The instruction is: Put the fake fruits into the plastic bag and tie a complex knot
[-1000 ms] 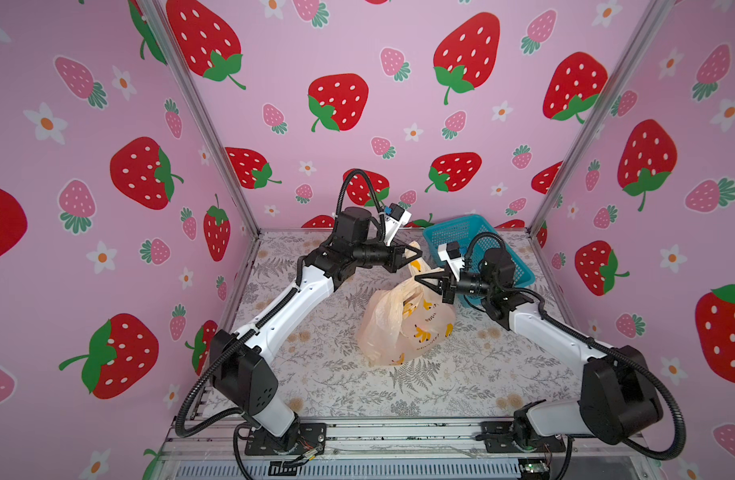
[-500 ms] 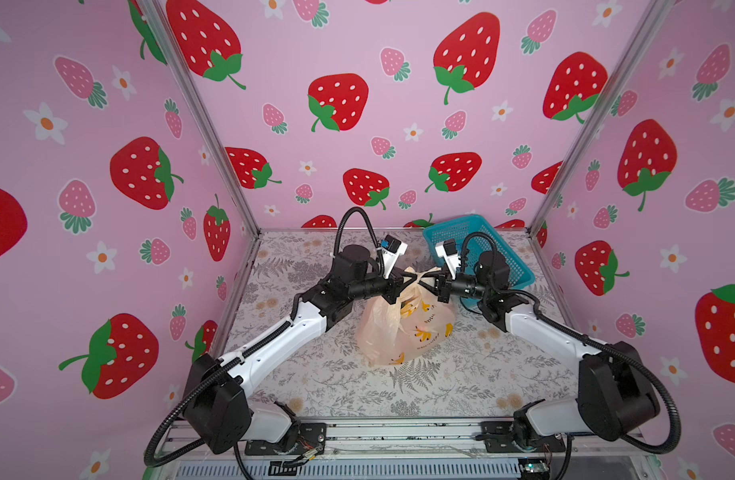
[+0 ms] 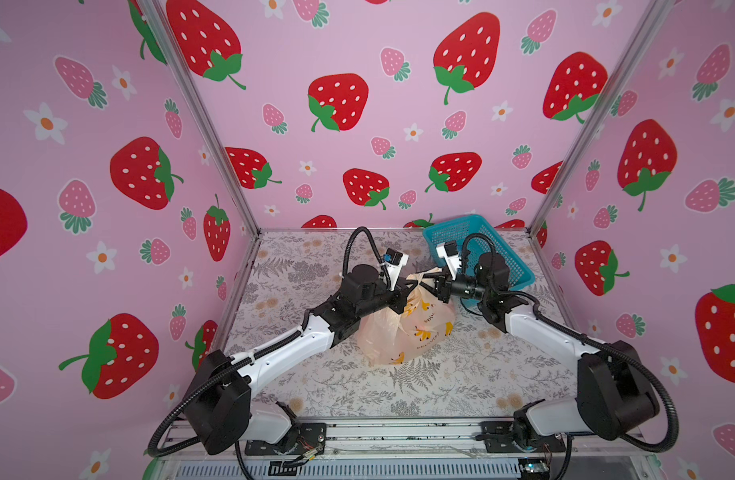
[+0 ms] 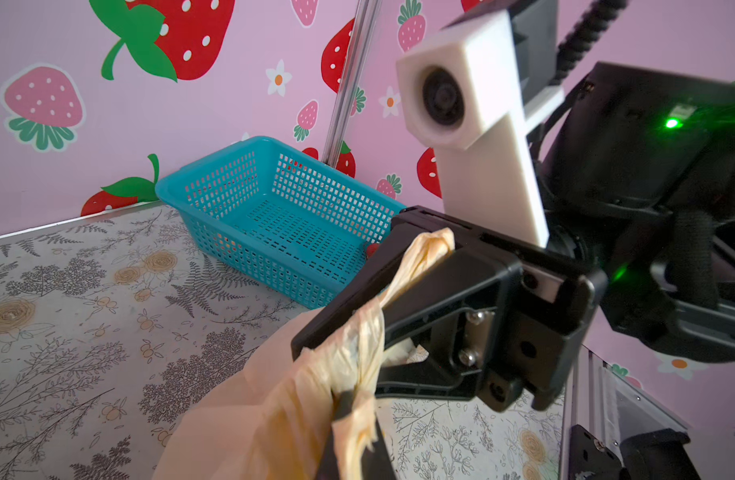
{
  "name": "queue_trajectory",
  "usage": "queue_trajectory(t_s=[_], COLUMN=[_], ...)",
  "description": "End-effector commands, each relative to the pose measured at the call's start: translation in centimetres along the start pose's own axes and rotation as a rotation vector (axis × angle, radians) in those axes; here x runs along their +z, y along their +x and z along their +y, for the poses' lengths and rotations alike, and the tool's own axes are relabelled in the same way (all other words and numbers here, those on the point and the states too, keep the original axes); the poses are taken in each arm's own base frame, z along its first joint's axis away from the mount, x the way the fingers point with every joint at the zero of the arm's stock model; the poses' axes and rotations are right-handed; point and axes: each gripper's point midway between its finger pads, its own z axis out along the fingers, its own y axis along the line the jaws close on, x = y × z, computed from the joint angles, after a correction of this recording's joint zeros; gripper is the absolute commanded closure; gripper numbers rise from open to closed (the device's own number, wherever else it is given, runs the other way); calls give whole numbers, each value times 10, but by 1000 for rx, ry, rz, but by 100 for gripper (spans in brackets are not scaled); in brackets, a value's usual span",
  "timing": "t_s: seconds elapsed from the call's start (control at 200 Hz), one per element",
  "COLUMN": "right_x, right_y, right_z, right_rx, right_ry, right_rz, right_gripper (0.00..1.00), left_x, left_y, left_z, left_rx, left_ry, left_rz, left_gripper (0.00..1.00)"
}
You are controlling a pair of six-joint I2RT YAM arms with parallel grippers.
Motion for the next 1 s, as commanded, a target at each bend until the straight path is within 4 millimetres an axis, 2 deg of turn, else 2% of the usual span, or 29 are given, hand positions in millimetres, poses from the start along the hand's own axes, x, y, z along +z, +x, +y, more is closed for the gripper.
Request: queue_trajectory(t_s=[0.0, 0.32, 0.61, 0.65, 0.996], right_x=[1, -2, -8, -9, -13], right_y=[0, 2, 5, 5, 7], right_z=[3, -2, -9, -9, -2], right_rx=[-54, -109, -160, -163, -171], right_ry=[-34, -8, 17, 15, -36], right_rz=[11, 61, 134, 141, 172], right_gripper=[79, 68, 49, 44, 37], left_x=[3, 7, 9, 9, 11], left_y=[-3, -1, 1, 1, 2], left_z=[3, 3, 4, 3, 5], left_rx=[0, 21, 21, 24, 25], left_ry=[-18, -20, -18, -15, -24], left_rz=[-24, -2, 8, 8, 20], left_gripper=[100, 100, 100, 100, 100])
